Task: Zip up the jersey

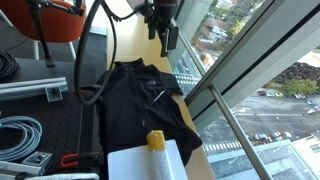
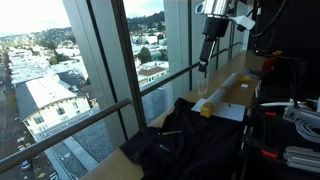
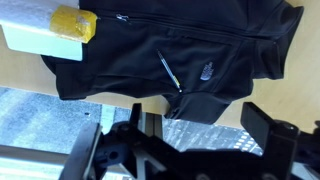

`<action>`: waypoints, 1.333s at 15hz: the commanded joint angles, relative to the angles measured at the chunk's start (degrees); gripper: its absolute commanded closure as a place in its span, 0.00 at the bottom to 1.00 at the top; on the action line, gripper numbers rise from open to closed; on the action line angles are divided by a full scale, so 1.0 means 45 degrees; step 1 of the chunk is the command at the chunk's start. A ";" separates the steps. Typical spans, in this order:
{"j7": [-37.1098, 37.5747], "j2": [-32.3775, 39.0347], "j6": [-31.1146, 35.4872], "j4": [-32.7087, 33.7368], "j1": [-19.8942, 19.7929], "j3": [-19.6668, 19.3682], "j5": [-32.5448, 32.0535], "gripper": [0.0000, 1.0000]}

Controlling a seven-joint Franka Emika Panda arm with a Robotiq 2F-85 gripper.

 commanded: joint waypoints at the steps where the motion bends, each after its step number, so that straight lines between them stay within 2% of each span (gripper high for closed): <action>1: -0.0091 0.1534 0.1184 0.0122 -0.0298 -0.0292 -0.0573 0.00; 7: 0.0003 0.4119 0.2654 0.0446 -0.0408 -0.0722 -0.2179 0.00; 12: 0.0152 0.6112 0.3097 0.1265 -0.0149 -0.1290 -0.3224 0.00; 20: 0.0072 0.8617 0.3045 0.2628 0.0164 -0.1680 -0.3277 0.00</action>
